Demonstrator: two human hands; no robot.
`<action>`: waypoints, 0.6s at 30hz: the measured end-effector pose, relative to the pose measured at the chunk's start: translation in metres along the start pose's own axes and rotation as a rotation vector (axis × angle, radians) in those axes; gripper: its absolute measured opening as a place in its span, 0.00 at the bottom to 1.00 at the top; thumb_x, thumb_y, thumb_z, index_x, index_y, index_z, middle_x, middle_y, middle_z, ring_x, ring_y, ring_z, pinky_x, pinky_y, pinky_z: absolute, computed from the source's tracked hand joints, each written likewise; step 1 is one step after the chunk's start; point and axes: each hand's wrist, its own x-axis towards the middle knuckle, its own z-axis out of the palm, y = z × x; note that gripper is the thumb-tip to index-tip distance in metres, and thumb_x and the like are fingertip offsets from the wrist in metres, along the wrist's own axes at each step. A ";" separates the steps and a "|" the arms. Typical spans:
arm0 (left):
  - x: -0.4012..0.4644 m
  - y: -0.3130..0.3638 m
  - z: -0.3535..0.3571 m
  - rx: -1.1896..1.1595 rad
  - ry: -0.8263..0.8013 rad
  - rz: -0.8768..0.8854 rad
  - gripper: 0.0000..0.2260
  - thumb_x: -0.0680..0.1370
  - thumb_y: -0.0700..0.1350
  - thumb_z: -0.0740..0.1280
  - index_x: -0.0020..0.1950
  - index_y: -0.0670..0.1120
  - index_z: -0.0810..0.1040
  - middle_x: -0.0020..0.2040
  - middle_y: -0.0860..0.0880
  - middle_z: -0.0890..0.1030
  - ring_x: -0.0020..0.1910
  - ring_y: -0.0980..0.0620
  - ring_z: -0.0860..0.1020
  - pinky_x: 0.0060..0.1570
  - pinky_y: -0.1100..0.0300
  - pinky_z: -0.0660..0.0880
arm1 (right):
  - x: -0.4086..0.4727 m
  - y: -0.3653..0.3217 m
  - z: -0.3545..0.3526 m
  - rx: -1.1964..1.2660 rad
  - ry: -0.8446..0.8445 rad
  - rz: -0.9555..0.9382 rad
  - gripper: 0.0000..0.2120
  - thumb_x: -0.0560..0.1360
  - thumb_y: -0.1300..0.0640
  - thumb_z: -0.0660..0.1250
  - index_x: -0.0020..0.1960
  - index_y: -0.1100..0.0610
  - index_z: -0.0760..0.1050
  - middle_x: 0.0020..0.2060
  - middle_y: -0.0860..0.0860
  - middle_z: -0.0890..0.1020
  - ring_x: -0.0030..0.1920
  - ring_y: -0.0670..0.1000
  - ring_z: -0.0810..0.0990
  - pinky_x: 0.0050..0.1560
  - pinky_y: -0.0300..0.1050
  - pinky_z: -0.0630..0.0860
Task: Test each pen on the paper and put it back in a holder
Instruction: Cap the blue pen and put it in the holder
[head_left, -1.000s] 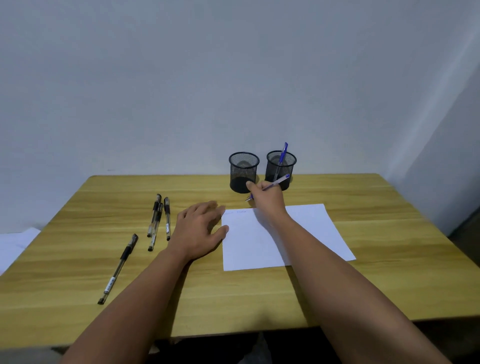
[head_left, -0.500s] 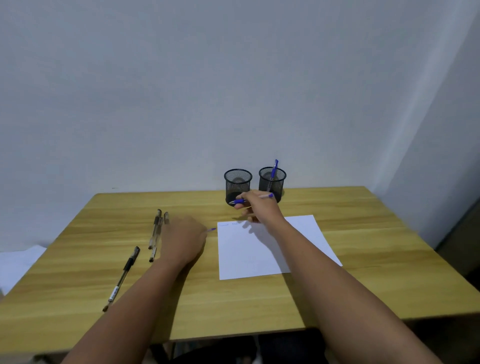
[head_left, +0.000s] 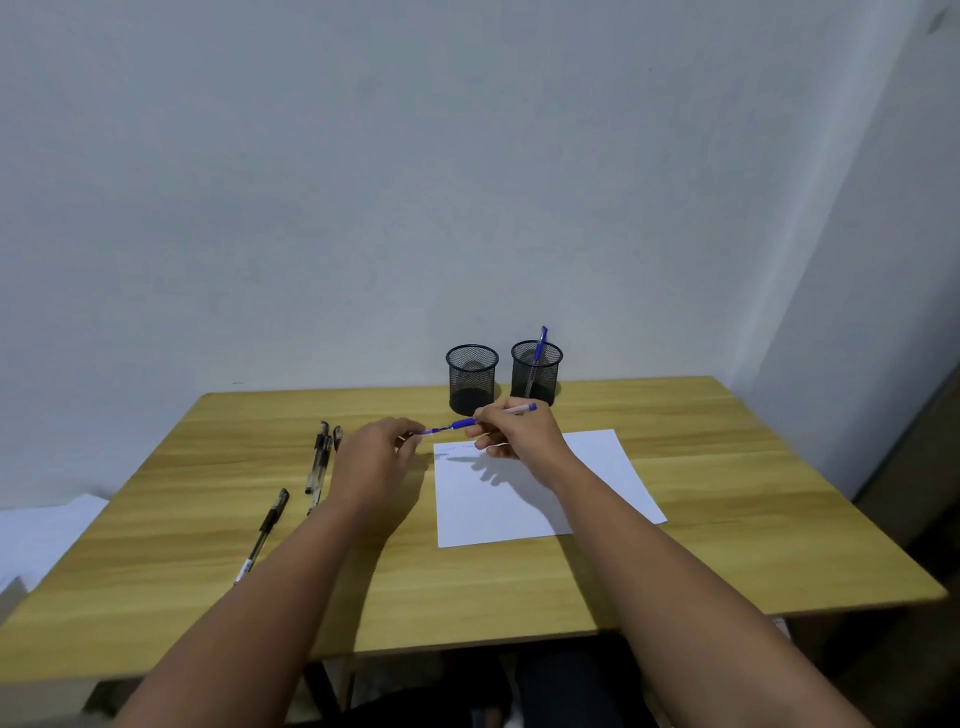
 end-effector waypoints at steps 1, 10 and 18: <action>0.001 0.003 -0.002 -0.016 0.001 0.015 0.08 0.80 0.49 0.69 0.57 0.53 0.85 0.51 0.57 0.86 0.48 0.56 0.82 0.50 0.52 0.79 | -0.002 -0.002 0.001 0.004 -0.002 -0.005 0.08 0.80 0.62 0.72 0.55 0.66 0.84 0.39 0.57 0.89 0.32 0.49 0.84 0.35 0.38 0.80; -0.001 0.013 -0.015 -0.174 -0.014 -0.007 0.07 0.80 0.48 0.69 0.56 0.53 0.86 0.50 0.58 0.85 0.49 0.58 0.81 0.50 0.50 0.80 | -0.016 -0.015 0.000 0.090 -0.011 -0.024 0.04 0.81 0.62 0.72 0.51 0.63 0.84 0.38 0.57 0.88 0.32 0.49 0.83 0.33 0.39 0.79; -0.002 0.022 -0.022 -0.163 -0.017 -0.013 0.08 0.81 0.50 0.68 0.57 0.54 0.85 0.51 0.59 0.85 0.49 0.61 0.80 0.49 0.53 0.80 | -0.018 -0.017 0.002 0.136 0.012 -0.034 0.03 0.80 0.62 0.71 0.48 0.62 0.83 0.37 0.57 0.87 0.32 0.49 0.83 0.32 0.38 0.78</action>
